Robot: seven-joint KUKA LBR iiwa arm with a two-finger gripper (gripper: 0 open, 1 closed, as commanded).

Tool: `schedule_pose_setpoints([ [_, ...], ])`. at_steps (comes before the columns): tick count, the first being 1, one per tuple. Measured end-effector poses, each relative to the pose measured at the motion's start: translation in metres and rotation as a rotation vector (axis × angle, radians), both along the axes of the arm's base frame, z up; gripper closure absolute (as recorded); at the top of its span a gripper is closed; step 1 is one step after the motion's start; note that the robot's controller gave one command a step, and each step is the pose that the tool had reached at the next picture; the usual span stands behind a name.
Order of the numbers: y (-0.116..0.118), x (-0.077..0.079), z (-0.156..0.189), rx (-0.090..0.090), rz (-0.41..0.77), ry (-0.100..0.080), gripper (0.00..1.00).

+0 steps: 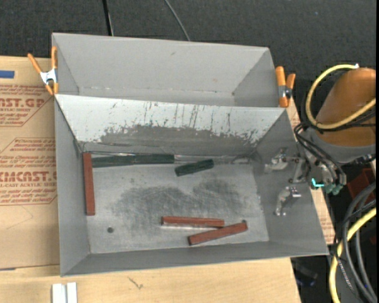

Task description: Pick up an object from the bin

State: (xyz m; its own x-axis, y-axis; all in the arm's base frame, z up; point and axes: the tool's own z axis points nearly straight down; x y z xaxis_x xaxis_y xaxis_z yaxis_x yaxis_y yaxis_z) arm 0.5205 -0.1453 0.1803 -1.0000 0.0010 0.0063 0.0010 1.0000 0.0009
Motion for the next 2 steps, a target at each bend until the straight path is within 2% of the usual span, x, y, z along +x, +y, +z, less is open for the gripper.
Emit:
schedule_pose_setpoints([
  [1, 0.001, 0.002, 0.004, -0.001, 0.001, -0.008, 0.00],
  [2, 0.034, -0.038, -0.103, -0.001, 0.055, -0.006, 1.00],
])
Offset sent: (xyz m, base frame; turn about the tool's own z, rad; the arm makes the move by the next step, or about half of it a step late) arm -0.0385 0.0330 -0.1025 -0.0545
